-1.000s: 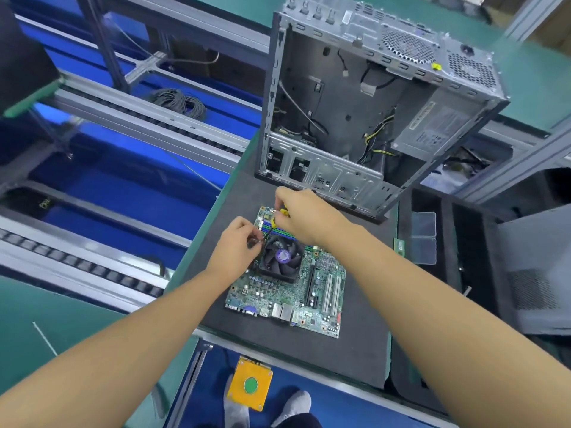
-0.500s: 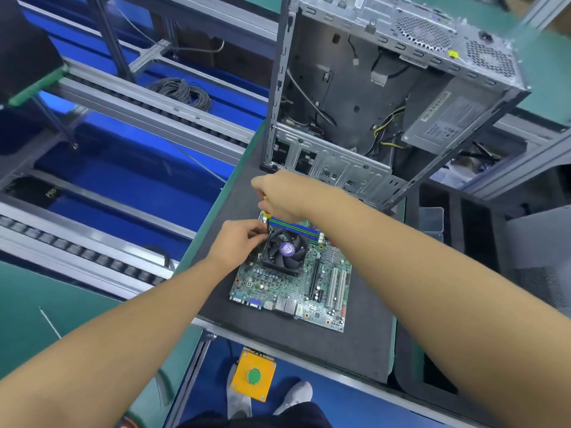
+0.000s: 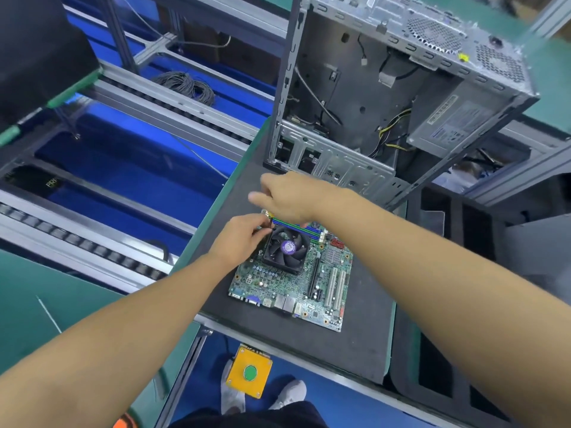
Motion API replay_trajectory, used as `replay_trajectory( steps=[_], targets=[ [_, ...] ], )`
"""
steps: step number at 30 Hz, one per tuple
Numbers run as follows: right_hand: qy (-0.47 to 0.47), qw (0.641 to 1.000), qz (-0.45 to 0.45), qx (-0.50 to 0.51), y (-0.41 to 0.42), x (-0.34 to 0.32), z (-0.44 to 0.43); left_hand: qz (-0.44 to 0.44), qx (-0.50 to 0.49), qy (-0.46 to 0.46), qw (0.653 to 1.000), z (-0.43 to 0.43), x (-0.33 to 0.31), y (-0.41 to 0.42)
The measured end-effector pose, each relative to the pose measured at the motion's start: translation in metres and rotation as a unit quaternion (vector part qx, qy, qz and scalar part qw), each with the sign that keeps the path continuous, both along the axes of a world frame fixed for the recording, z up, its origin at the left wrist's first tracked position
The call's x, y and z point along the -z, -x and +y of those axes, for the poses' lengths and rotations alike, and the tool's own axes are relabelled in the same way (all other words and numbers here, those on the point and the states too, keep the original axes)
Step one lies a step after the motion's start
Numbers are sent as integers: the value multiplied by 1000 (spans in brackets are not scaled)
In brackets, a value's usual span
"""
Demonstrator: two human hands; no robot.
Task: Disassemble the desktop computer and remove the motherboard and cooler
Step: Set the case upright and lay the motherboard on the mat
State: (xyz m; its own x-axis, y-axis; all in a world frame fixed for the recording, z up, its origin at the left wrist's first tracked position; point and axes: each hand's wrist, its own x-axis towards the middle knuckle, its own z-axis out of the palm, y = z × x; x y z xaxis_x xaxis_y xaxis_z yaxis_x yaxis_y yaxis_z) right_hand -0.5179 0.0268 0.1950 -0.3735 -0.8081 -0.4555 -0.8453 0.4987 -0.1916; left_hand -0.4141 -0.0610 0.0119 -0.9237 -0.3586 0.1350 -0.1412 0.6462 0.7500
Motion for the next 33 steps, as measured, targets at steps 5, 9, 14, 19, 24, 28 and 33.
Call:
replay_trajectory(
  steps=[5,9,14,19,24,28,33],
  targets=[
    [16,980,116,162,-9,-6,7,-20,2,3,1000,0,4,3],
    [-10,979,138,150,-16,-13,-3,-39,-5,-6,999,-1,5,6],
    [-63,976,176,116,-15,-8,-9,-57,14,4,998,-3,-1,8],
    [-42,989,111,83,3,-10,-3,-35,-2,4,999,0,-4,7],
    [-64,994,82,26,8,-16,2,-16,-13,8,1000,-1,-2,6],
    [-80,990,67,-100,10,-19,3,-20,-25,-9,999,1,-2,5],
    [-71,991,30,-109,5,-16,-6,-38,-38,-26,998,1,-2,5]
  ],
)
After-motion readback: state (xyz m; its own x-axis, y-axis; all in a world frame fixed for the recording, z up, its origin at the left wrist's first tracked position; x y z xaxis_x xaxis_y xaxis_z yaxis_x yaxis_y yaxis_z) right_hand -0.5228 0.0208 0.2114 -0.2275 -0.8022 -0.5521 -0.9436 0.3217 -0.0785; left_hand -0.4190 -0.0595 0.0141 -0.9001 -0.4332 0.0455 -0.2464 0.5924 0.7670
